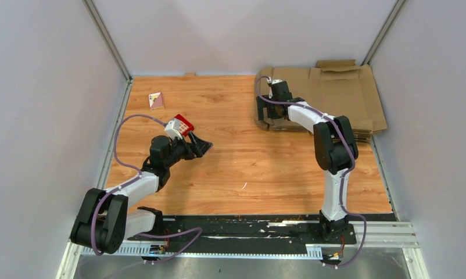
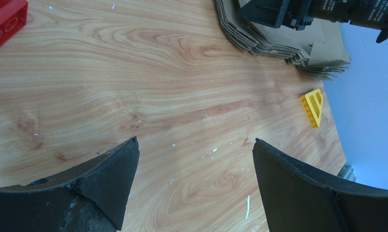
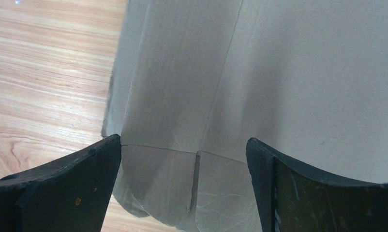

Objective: Fold the paper box

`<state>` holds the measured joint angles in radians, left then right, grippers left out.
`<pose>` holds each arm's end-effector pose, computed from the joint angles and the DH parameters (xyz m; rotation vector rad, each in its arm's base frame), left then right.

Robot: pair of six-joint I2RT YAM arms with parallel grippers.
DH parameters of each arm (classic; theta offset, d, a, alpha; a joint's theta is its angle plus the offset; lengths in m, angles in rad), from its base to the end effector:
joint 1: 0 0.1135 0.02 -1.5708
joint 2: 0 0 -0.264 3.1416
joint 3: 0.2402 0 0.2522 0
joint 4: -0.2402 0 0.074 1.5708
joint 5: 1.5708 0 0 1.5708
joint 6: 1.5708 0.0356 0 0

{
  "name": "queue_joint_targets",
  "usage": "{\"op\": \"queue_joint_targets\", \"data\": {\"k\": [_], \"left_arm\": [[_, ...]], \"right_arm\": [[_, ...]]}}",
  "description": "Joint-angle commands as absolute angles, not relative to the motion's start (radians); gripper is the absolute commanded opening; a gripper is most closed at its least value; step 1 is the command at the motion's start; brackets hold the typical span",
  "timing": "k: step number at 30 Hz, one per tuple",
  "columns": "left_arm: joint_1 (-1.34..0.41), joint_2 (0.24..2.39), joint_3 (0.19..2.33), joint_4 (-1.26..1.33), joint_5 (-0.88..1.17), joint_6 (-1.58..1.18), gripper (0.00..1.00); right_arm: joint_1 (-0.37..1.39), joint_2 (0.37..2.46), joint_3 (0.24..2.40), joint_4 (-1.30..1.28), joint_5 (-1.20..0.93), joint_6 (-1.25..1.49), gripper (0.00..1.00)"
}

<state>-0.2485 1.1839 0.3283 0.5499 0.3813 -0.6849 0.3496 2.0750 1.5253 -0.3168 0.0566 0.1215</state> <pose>0.2181 -0.0690 0.1802 -0.1534 1.9719 -0.9834 0.4316 0.1552 0.1844 -0.2525 2.4274 0.1421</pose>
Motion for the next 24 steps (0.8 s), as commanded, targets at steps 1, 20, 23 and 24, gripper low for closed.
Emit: {"op": "queue_joint_targets", "data": {"k": [1,20,23,24], "left_arm": [[-0.253,1.184,0.364,0.565,0.39,-0.663,0.94],[-0.253,1.177,0.363,0.564,0.389,-0.66,0.94],[-0.253,1.176,0.363,0.564,0.389,-0.66,0.94],[-0.253,1.175,0.364,0.563,0.388,-0.66,0.94]], "right_arm": [[0.337,2.028,1.514,-0.313,0.051,0.147,0.99],[0.471,1.962,1.489,-0.278,0.554,-0.105,0.1],[0.474,1.966,1.495,-0.29,0.567,-0.104,0.01],[0.474,1.963,1.495,-0.292,0.562,-0.099,0.0]]}}
